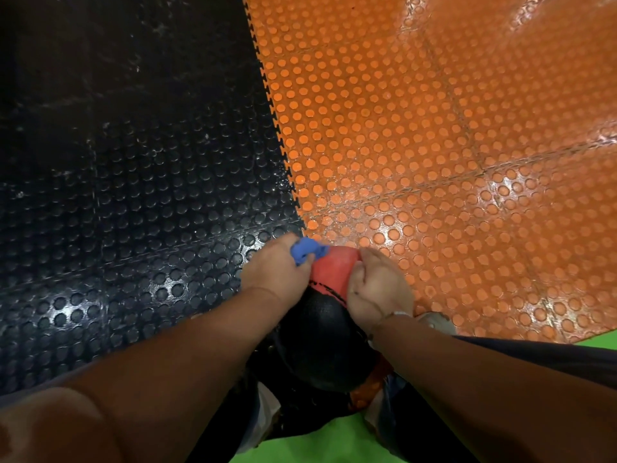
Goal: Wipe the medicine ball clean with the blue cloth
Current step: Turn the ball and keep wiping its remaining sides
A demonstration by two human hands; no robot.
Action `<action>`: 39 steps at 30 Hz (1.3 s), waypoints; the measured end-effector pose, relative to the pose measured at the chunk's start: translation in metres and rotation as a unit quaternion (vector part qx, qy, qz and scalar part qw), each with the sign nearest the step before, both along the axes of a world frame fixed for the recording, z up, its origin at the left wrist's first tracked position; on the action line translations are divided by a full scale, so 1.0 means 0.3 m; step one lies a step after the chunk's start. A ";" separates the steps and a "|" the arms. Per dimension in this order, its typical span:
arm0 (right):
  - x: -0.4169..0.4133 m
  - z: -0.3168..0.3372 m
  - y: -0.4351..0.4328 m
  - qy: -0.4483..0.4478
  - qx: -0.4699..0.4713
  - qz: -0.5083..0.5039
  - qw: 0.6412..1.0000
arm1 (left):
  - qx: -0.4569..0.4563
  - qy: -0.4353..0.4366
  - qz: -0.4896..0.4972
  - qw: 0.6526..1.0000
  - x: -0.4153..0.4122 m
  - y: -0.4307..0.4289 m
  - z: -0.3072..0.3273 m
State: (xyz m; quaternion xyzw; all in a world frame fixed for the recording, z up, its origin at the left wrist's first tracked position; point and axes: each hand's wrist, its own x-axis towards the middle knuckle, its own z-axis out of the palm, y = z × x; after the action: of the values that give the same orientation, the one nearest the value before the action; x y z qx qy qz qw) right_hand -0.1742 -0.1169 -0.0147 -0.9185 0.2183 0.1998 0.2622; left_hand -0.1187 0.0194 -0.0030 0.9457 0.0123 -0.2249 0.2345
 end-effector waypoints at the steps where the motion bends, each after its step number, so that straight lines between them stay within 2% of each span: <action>1: 0.000 0.000 0.001 0.000 -0.003 -0.002 1.000 | -0.014 -0.008 -0.019 1.000 -0.015 -0.017 0.010; 4: -0.027 0.004 -0.003 -0.010 -0.001 -0.009 1.000 | -0.041 -0.041 -0.120 0.991 -0.060 -0.029 0.033; 7: -0.019 0.011 0.004 -0.002 -0.003 0.001 1.000 | 0.036 0.004 -0.066 0.997 0.007 0.053 0.010; 8: -0.010 0.010 0.009 0.000 -0.005 0.003 1.000 | 0.034 0.018 -0.037 0.999 0.007 0.067 0.007; 9: -0.004 0.008 0.013 0.001 -0.010 0.004 1.000 | 0.010 0.023 -0.028 0.999 -0.010 0.062 0.014; 12: -0.006 -0.001 0.018 0.009 -0.021 0.004 1.000 | -0.066 0.001 -0.081 0.995 -0.082 0.005 0.041; 17: 0.017 -0.001 0.031 0.013 -0.012 0.006 1.000 | -0.018 -0.006 -0.072 0.997 -0.009 0.034 0.022; 20: 0.016 -0.004 0.023 0.023 -0.005 0.002 1.000 | -0.088 0.017 -0.199 0.976 -0.027 -0.001 0.050; 21: 0.010 -0.004 0.021 0.022 -0.006 0.001 1.000 | -0.105 0.036 -0.210 0.971 -0.024 0.004 0.050; 23: 0.001 -0.007 0.019 0.010 -0.010 0.004 1.000 | -0.110 0.083 -0.161 0.977 0.016 0.035 0.049; 25: 0.006 -0.009 0.016 0.000 -0.008 0.000 1.000 | -0.072 0.109 -0.138 0.982 0.053 0.053 0.040; 28: -0.002 -0.007 0.020 -0.003 -0.015 0.008 1.000 | 0.003 0.122 -0.227 0.966 0.079 0.039 0.049; 30: -0.010 -0.003 0.024 -0.001 -0.020 0.019 1.000 | 0.000 0.124 -0.237 0.964 0.084 0.029 0.059; 35: 0.019 0.000 0.023 0.003 -0.016 0.000 1.000 | -0.022 0.053 -0.186 0.981 0.058 -0.014 0.042; 39: 0.004 -0.008 0.016 -0.002 -0.023 0.015 1.000 | 0.031 0.112 -0.218 0.969 0.083 0.028 0.044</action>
State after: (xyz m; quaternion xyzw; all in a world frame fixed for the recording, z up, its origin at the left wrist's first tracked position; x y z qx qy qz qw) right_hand -0.1729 -0.1122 -0.0170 -0.9280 0.2081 0.1967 0.2383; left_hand -0.0937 0.0276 0.0101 0.9012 -0.1610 -0.3745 0.1472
